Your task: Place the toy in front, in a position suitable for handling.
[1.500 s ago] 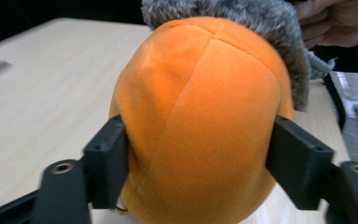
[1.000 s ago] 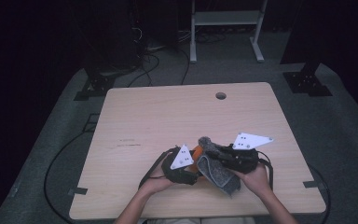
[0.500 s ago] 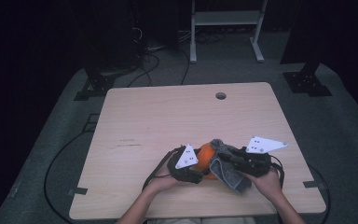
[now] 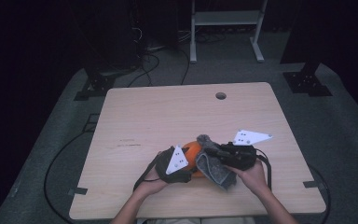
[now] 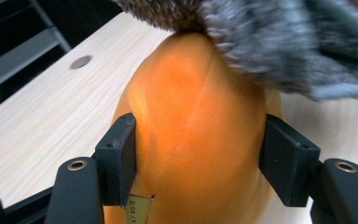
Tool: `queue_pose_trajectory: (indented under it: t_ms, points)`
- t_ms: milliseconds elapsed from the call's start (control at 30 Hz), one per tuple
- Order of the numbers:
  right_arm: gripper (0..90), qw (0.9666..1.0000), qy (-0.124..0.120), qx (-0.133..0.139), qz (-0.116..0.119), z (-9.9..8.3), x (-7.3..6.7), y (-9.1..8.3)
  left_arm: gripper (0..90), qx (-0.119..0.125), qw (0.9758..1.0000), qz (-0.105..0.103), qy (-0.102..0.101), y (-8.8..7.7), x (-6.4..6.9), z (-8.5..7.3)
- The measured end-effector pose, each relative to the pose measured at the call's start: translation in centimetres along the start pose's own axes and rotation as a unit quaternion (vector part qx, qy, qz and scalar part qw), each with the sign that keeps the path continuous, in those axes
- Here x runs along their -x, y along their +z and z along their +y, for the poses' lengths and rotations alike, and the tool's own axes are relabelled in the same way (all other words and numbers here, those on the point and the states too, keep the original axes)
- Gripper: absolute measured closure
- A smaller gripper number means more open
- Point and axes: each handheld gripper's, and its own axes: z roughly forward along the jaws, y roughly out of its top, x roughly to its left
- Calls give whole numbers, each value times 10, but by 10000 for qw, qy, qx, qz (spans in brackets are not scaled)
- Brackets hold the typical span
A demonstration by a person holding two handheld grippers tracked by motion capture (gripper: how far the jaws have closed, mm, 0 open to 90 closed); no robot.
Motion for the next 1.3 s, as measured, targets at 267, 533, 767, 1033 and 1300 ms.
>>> queue_pose_trajectory:
  t_ms: [267, 533, 767, 1033, 1300]
  points:
    - [771, 9998, -86, 25, 186, 10, -5, 21, 349, -72, 9995, 268, -137, -12, -6, -4]
    - [771, 9995, 80, -279, 150, -4, 12, 26, 322, 11, 9990, -166, -415, -6, -1, -10]
    - [770, 9986, 183, -477, 131, -27, 21, 5, 262, 544, 9943, -648, -645, -11, -18, 3]
    - [768, 9975, 57, -666, 237, -36, 22, -4, 229, 318, 9922, -731, -959, 16, -31, 2]
    - [767, 9965, 81, -824, 62, -42, 24, -9, 262, 149, 9879, -971, -1201, 10, -14, -8]
